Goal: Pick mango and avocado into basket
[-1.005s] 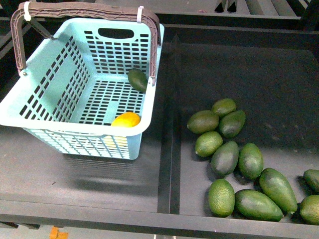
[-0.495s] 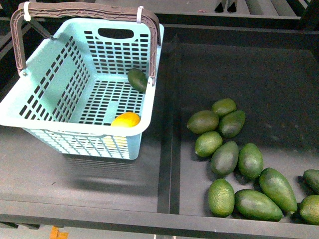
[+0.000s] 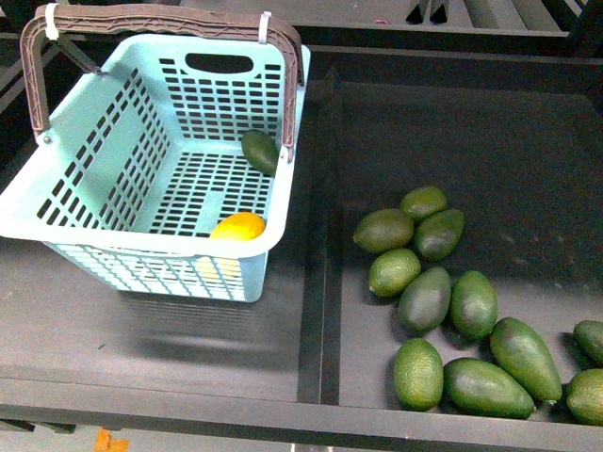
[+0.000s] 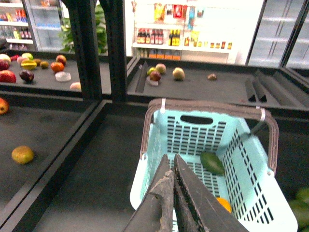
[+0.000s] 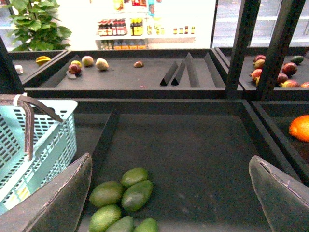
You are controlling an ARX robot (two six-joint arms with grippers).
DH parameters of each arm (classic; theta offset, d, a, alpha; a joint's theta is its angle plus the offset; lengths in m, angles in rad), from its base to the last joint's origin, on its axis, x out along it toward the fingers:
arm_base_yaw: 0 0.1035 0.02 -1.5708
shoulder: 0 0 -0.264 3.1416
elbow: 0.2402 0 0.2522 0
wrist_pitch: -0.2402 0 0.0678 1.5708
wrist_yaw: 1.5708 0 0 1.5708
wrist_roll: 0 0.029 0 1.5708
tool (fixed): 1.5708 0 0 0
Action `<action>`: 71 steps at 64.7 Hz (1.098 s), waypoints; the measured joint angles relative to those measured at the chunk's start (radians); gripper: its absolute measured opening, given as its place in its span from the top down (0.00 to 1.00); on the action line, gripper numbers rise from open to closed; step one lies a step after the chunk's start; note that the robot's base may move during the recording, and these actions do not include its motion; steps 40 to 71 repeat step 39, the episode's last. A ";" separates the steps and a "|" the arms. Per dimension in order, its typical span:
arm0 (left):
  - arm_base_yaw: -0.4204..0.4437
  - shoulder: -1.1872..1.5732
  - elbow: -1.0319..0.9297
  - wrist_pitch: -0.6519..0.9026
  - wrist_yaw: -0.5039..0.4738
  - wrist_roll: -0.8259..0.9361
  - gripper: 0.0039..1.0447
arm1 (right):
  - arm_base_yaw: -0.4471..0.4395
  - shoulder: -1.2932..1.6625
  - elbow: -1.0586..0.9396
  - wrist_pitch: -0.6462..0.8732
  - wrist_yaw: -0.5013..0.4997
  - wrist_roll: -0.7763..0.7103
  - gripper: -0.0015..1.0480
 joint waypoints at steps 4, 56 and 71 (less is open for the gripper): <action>0.000 -0.014 0.000 -0.005 0.000 0.000 0.98 | 0.000 0.000 0.000 0.000 0.000 0.000 0.08; 0.000 -0.018 0.000 -0.008 0.000 0.000 0.19 | 0.000 0.000 0.000 0.000 0.000 0.000 0.08; 0.000 -0.018 0.000 -0.008 0.000 0.000 0.19 | 0.000 0.000 0.000 0.000 0.000 0.000 0.08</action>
